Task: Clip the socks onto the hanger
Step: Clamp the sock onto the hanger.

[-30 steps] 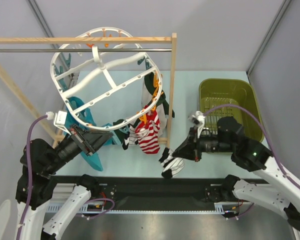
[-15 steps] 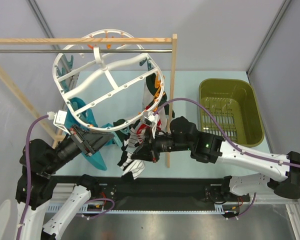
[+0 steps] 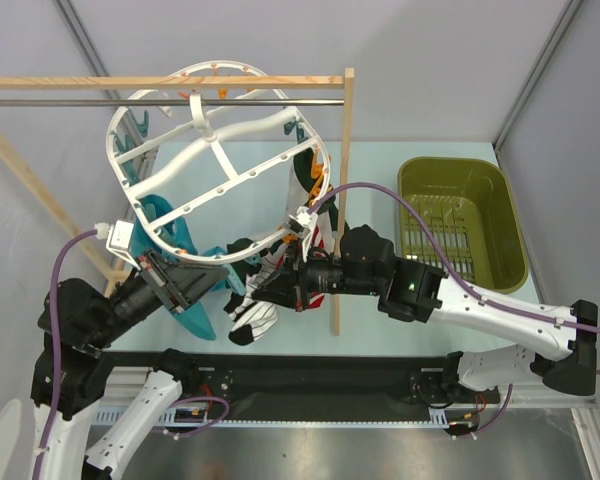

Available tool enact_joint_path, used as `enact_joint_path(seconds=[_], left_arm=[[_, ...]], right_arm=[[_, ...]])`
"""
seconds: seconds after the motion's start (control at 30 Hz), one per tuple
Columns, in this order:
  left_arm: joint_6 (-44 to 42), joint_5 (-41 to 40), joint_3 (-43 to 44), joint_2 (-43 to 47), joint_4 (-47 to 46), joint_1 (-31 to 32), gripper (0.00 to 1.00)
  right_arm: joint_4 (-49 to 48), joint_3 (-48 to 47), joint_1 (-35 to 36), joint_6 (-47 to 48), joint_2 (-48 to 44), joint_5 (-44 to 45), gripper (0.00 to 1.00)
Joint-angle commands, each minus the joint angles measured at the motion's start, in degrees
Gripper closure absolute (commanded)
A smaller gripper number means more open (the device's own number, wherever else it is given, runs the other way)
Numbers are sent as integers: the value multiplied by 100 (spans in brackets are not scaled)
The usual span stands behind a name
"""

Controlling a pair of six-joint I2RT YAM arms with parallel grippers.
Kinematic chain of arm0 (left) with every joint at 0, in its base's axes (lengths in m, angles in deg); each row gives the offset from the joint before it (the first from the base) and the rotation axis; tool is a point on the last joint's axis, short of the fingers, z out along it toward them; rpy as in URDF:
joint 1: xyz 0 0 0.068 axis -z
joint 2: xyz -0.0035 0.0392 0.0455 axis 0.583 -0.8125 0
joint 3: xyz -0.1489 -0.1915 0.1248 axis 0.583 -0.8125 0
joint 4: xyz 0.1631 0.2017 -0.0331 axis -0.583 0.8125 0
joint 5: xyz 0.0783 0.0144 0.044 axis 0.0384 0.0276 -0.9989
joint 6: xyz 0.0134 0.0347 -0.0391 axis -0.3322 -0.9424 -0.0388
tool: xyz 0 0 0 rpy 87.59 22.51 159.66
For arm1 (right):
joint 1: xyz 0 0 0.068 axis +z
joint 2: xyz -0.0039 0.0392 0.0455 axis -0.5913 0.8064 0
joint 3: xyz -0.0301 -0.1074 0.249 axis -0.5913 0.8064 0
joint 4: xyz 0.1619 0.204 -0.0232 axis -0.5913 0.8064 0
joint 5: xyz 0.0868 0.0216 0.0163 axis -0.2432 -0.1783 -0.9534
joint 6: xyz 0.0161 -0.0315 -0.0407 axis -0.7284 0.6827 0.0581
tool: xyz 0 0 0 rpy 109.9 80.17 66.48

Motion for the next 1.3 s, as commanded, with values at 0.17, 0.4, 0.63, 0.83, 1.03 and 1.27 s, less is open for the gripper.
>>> enact_joint_path(seconds=[0.17, 0.4, 0.63, 0.83, 1.03, 1.27], left_arm=[[69, 209, 186, -32, -161, 25, 100], [43, 165, 195, -14, -126, 25, 100], [51, 157, 186, 3, -118, 25, 100], [69, 174, 204, 12, -118, 25, 100], [51, 192, 213, 21, -100, 25, 100], [43, 183, 195, 56, -91, 25, 100]], right_arm=[[-217, 52, 20, -65, -187, 116, 100], [-173, 166, 11, -117, -416, 169, 100], [-331, 202, 11, -188, -469, 152, 100], [-673, 167, 11, -258, -258, 81, 100], [-718, 0, 3, -223, -153, 55, 100], [-805, -106, 3, -223, -143, 72, 100]])
